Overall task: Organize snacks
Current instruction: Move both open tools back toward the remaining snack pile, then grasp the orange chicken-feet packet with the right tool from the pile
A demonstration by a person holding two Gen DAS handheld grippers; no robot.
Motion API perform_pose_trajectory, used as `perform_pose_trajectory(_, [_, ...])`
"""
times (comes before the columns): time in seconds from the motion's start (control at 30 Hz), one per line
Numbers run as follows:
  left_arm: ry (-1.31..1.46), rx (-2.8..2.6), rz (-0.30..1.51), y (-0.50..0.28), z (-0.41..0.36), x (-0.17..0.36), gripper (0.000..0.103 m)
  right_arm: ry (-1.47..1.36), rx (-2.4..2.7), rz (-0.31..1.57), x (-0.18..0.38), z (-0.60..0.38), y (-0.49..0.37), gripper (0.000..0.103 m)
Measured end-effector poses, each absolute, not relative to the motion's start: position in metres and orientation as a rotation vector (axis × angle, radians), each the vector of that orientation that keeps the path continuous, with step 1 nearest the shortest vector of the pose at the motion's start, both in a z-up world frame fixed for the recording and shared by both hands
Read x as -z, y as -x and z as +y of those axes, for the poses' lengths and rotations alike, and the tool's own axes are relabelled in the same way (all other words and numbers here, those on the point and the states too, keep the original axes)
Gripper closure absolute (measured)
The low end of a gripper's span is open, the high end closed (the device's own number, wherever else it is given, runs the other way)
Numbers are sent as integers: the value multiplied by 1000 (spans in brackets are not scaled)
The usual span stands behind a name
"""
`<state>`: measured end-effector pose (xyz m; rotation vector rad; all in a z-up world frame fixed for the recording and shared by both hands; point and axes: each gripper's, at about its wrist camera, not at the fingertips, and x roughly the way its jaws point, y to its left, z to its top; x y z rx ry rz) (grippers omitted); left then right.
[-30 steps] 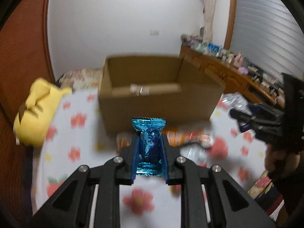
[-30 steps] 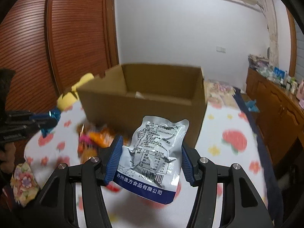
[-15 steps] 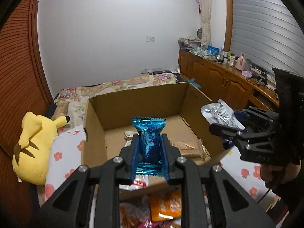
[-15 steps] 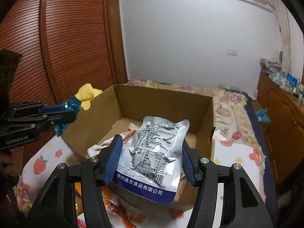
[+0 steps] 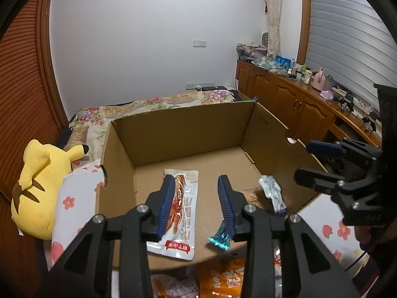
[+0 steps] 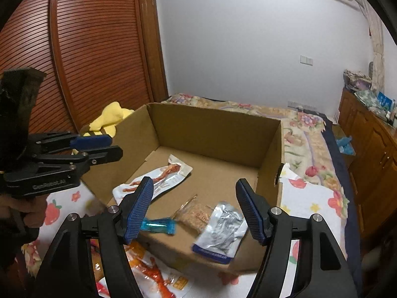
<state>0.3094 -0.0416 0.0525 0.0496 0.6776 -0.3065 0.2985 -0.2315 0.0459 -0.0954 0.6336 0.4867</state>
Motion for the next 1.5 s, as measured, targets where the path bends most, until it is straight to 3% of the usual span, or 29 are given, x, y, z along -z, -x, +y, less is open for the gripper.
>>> perform_pose_trajectory(0.4, [-60,306,622,-223,-24,-69,64,112,-470,583,-74,-235,-213,32])
perform_pose_trajectory(0.77, [-43,302,670,-165,-7,-34,63,30,-475,655,-37,-234,-162,30])
perform_pose_trajectory(1.07, [-2,305,778,-165,-12,23,63,63,-485,729,18,-204,-168,31])
perform_pose_trajectory(1.5, [18,323,788,-159,-22,49,63,208,-536,816,53,-168,-222,31])
